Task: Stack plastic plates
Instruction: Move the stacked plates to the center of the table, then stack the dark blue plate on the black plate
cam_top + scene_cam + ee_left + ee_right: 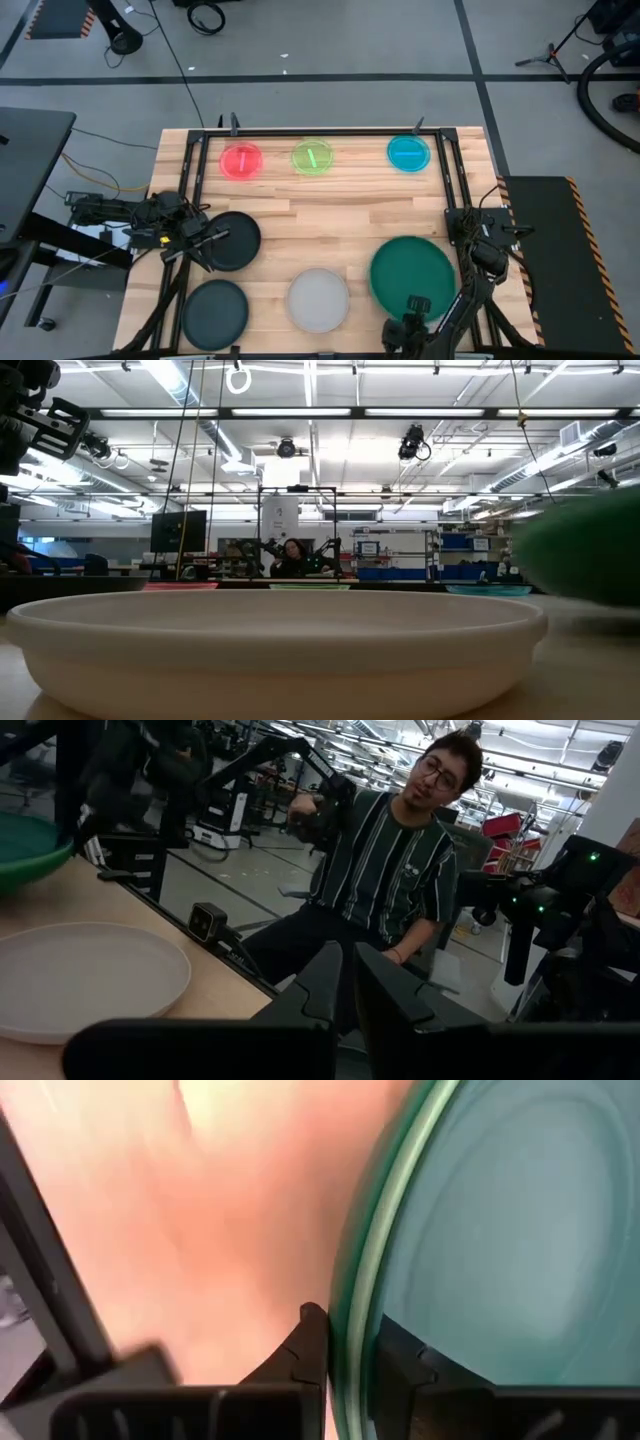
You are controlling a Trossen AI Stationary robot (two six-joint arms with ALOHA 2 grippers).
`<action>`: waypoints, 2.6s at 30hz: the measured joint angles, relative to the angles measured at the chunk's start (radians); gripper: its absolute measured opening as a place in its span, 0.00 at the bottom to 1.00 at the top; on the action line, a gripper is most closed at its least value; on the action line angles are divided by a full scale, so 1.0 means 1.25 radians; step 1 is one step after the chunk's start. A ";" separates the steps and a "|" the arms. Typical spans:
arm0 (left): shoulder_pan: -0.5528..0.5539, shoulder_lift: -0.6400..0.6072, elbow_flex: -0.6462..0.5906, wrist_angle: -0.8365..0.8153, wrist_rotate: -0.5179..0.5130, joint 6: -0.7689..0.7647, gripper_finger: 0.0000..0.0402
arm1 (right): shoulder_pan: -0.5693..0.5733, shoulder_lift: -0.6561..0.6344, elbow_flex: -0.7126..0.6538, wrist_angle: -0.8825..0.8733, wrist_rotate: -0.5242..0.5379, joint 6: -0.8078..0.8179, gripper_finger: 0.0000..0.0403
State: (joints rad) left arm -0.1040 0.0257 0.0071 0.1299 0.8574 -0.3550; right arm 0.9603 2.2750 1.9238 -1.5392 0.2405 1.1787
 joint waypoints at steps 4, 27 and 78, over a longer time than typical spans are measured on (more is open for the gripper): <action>0.000 0.000 0.000 0.000 0.000 0.000 0.10 | -0.048 -0.055 0.011 0.032 0.138 -0.235 0.12; 0.000 0.000 0.000 -0.001 0.000 0.000 0.10 | -0.511 -0.108 -0.130 0.390 0.109 -1.059 0.12; 0.000 0.000 0.000 0.000 0.000 0.000 0.10 | -0.242 -0.246 -0.351 0.770 0.062 -1.085 0.46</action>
State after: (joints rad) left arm -0.1042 0.0261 0.0073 0.1301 0.8572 -0.3547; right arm 0.6582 1.9675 1.4849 -0.5766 0.3176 -0.1781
